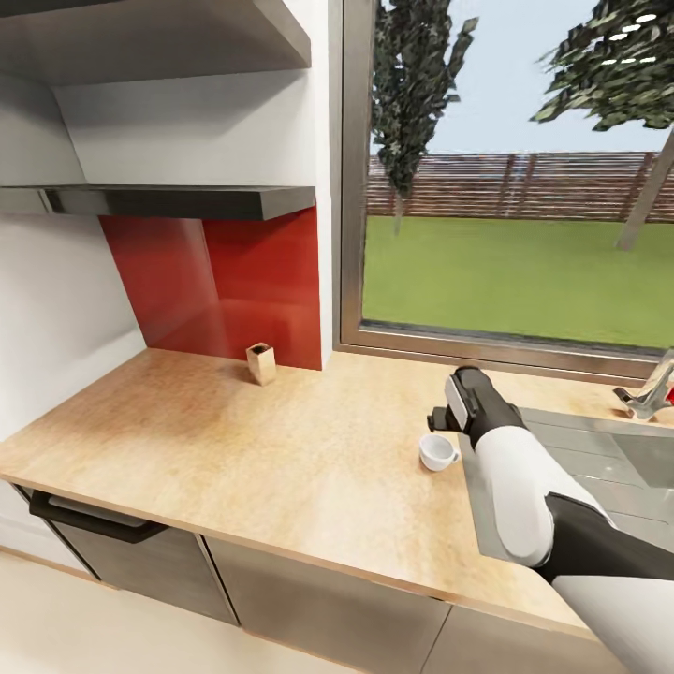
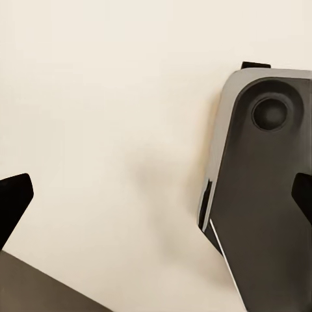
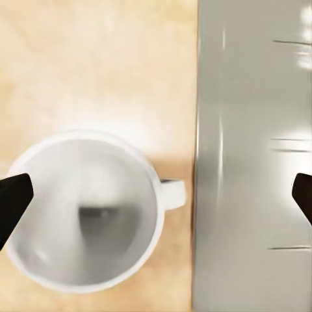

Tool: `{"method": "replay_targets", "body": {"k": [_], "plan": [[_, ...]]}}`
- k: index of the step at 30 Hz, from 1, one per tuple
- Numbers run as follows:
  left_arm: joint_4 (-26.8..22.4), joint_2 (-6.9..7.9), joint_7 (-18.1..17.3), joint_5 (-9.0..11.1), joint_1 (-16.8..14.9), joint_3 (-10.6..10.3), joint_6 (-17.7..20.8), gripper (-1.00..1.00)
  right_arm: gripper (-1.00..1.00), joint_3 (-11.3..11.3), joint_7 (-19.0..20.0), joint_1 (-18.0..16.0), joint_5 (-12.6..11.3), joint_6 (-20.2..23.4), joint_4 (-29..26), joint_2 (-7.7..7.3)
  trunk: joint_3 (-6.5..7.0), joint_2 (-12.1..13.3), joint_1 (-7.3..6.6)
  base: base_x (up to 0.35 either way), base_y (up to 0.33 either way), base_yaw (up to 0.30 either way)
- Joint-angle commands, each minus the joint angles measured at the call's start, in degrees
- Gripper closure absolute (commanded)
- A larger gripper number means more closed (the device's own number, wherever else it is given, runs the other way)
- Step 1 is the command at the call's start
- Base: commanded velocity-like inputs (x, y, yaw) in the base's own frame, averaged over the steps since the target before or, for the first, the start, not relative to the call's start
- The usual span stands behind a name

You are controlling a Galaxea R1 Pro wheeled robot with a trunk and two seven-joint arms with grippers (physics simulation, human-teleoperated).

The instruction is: Set up a coffee station on the kitchen countertop: keep the coffee maker on the countertop, move the bottle of coffee from the kitchen shelf to the counter next to the coffee maker, place a paper coffee filter on top of the coffee maker, put the saucer next to the coffee maker with the coffee cup on the saucer, and place the electric kettle next to the coffee maker.

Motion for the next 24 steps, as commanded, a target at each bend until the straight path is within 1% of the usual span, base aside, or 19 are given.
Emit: {"method": "replay_targets", "body": {"k": [1,7,17,24], "plan": [[-0.1,0.03,0.3,0.3,0.0,-0.5,0.0,-1.00,-1.00,-0.5,0.2,0.0,0.6,0.2,0.0,-0.06,-0.11,-0.1,0.03,0.000,0.000,0.000],[0.0,0.03,0.3,0.3,0.0,-0.5,-0.1,-1.00,-1.00,-0.5,0.2,0.2,0.6,0.2,0.0,-0.70,-0.11,-0.1,0.03,0.000,0.000,0.000],[0.0,0.07,0.3,0.3,0.0,-0.5,-0.1,-1.00,-1.00,-0.5,0.2,0.4,0.6,0.2,0.1,-0.73,-0.11,-0.1,0.03,0.000,0.000,0.000],[0.0,0.09,0.3,0.3,0.0,-0.5,-0.1,-1.00,-1.00,-0.5,0.2,1.2,0.6,0.2,0.1,-0.73,-0.11,-0.1,0.03,0.000,0.000,0.000]]}}
